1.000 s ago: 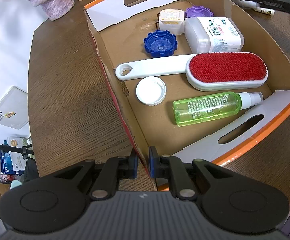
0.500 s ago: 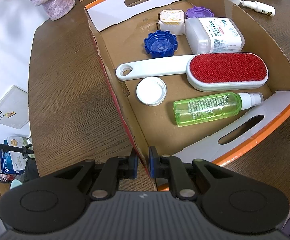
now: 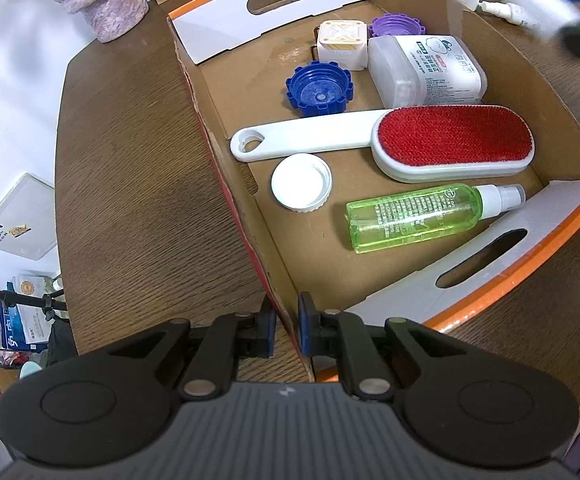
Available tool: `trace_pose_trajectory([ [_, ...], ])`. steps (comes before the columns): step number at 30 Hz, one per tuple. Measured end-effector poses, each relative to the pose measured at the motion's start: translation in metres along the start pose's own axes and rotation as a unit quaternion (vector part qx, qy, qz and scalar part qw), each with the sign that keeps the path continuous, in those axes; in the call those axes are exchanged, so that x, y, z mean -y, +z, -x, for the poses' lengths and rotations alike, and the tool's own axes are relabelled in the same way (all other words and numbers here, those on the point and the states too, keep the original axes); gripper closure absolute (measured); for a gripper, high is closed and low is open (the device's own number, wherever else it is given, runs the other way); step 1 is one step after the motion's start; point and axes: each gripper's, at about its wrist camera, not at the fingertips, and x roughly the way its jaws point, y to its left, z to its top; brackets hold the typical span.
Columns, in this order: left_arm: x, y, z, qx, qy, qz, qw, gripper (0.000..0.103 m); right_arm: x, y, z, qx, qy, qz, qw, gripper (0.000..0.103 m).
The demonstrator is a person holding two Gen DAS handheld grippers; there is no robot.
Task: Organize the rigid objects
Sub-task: 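Carry the white cap into the orange box and open the right gripper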
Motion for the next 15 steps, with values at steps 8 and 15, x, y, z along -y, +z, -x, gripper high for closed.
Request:
trace_pose_trajectory([
  [8, -0.002, 0.0, 0.0, 0.0, 0.0, 0.004, 1.0, 0.091, -0.016, 0.027, -0.123, -0.125, 0.092, 0.007, 0.988, 0.063],
  [15, -0.003, 0.0, 0.0, 0.001, -0.001, 0.001, 1.0, 0.092, -0.022, 0.022, -0.161, -0.171, 0.101, 0.011, 0.98, 0.037],
])
